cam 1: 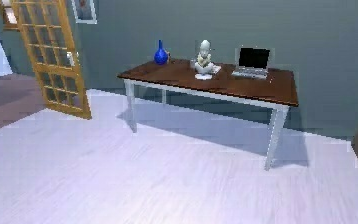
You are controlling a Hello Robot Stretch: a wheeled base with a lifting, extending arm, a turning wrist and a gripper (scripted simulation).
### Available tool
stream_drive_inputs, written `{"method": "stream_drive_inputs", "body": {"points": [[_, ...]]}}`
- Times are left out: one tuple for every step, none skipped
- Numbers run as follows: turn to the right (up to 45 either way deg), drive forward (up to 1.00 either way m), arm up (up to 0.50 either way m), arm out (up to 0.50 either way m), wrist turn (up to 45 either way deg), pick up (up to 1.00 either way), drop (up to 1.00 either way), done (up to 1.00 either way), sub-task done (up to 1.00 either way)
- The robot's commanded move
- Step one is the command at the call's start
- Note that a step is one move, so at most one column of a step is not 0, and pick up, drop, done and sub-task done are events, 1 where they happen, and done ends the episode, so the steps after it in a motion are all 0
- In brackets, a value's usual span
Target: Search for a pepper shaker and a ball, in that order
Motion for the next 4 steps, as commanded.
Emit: {"method": "stream_drive_inputs", "body": {"points": [[-45.0,0.00,0.00,0.00,0.0,0.00,0.00,0.00,0.00],[-3.0,0.00,0.00,0.00,0.0,0.00,0.00,0.00,0.00],[0.0,1.00,0.00,0.00,0.0,0.00,0.00,0.00,0.00],[0.0,1.00,0.00,0.00,0.0,0.00,0.00,0.00,0.00]]}}
